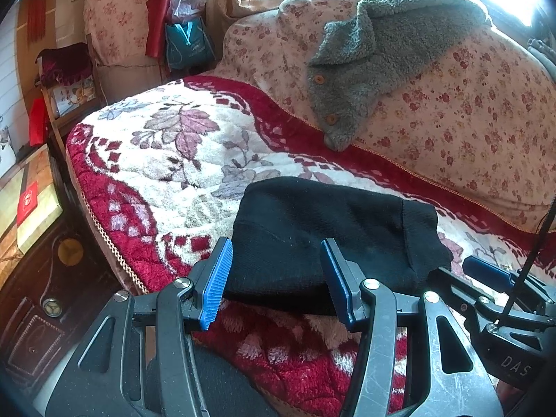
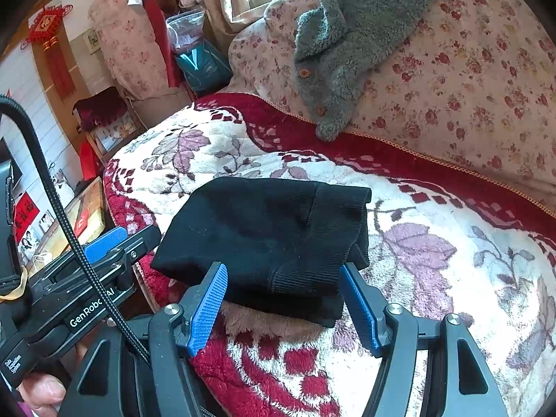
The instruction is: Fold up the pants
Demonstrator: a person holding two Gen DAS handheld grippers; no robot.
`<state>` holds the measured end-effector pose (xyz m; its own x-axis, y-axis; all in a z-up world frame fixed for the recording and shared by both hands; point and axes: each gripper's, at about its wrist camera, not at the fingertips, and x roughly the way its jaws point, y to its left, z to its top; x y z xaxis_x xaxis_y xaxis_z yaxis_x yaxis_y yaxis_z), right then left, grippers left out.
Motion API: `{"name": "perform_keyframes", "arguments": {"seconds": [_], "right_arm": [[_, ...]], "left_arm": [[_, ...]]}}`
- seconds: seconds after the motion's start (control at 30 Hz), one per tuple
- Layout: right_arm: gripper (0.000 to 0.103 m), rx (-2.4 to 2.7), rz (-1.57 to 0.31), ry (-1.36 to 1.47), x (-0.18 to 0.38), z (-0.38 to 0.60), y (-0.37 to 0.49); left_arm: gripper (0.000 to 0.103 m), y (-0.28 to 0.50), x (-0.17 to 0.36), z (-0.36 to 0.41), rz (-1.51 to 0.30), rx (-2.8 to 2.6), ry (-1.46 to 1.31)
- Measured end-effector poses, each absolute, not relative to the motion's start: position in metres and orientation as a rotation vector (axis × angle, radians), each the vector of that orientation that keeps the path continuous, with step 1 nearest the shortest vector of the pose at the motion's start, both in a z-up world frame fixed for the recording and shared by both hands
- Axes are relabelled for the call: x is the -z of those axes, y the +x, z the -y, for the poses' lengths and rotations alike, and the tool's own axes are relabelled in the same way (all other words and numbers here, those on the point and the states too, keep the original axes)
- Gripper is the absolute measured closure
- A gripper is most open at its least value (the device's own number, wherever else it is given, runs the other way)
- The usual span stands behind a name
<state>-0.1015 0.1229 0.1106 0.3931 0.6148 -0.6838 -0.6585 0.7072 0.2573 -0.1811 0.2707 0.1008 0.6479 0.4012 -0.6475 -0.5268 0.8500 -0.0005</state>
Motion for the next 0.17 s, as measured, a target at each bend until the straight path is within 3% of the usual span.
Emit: {"name": "perform_keyframes", "arguments": {"seconds": [0.17], "right_arm": [[0.038,-0.805,-0.84,-0.047,-0.1115,-0.1173,-0.0994]], "left_arm": [[0.05,-0.1793,-0.1035,-0.2652,-0.684,-0.529,-0.175]]}}
